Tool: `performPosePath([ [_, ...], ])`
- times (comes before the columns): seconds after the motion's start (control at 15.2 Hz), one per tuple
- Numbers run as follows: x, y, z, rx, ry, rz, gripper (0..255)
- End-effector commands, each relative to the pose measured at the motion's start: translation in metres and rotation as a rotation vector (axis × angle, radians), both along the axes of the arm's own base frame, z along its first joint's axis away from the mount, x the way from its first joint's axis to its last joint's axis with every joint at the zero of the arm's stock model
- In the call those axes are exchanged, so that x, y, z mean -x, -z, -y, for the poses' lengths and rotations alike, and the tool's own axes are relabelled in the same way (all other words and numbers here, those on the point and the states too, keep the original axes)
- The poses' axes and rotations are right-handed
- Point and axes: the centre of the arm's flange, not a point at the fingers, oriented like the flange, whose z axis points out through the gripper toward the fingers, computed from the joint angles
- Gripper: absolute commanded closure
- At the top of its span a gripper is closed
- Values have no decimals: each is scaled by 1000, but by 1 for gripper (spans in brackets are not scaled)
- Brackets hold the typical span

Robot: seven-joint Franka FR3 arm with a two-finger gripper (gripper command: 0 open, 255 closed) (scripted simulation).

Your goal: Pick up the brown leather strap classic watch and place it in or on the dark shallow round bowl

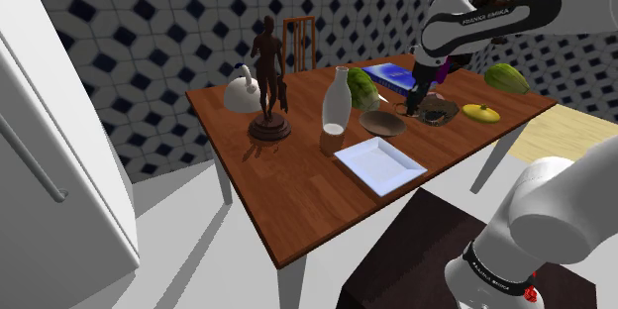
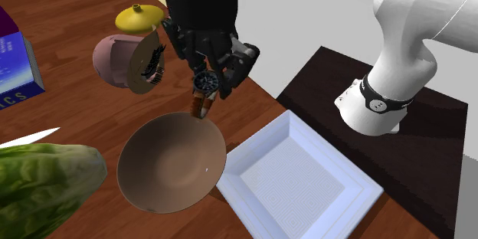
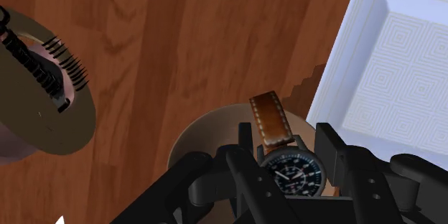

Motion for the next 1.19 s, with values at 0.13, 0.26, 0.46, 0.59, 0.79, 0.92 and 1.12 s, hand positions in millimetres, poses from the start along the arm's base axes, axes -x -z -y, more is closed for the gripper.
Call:
performPosePath([
  [0.13, -55, 0, 9, 1, 0, 0, 255],
  [0.26, -80, -1, 15, 1, 0, 0, 255],
  [0.46, -91, 9, 17, 1, 0, 0, 255],
  [0.59, -91, 20, 17, 1, 0, 0, 255],
  [0.79, -91, 36, 17, 1, 0, 0, 255],
  [0.92, -91, 46, 17, 1, 0, 0, 255],
  [1.12, -91, 62, 17, 1, 0, 0, 255],
])
